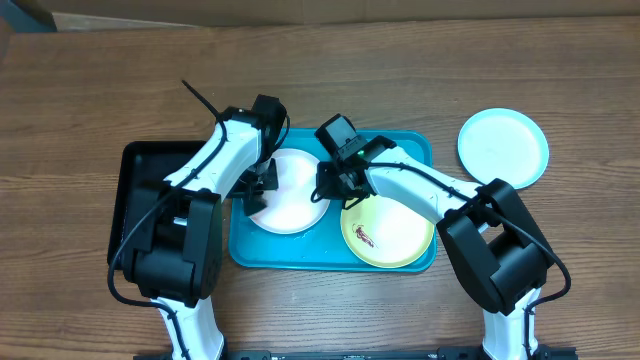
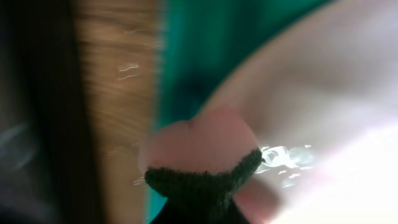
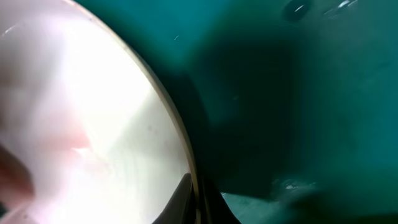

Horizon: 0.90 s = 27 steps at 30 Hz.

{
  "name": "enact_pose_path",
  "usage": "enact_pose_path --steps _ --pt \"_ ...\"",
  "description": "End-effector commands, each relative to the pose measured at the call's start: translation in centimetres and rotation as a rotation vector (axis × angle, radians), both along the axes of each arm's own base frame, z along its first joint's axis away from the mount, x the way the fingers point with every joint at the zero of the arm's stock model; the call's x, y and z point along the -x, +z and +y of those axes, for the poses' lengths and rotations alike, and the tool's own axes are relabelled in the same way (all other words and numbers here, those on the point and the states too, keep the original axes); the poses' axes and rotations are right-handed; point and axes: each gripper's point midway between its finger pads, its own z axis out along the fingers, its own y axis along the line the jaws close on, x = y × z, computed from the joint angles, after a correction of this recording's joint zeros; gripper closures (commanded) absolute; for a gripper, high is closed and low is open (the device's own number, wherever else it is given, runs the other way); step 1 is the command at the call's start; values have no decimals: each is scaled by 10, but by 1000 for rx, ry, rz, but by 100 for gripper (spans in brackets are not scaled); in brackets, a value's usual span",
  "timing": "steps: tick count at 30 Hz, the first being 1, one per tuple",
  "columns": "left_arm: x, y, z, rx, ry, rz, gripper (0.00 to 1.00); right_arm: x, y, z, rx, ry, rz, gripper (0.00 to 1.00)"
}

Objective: Clean dirty plates on tray and stack at the side

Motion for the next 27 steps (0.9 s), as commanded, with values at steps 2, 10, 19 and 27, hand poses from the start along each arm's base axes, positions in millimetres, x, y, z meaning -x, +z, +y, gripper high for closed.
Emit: enact_pose_path --steps 2,10,19,27 --pt "-12 45 56 -326 117 -92 96 2 -20 -34 143 -30 18 96" --pt "11 95 80 -378 371 -197 95 -13 33 -25 190 76 -29 96" --pt "37 88 114 -163 509 -52 96 -41 163 -43 539 80 -391 96" --pt "37 68 112 247 492 25 96 -26 263 -27 863 153 -772 96"
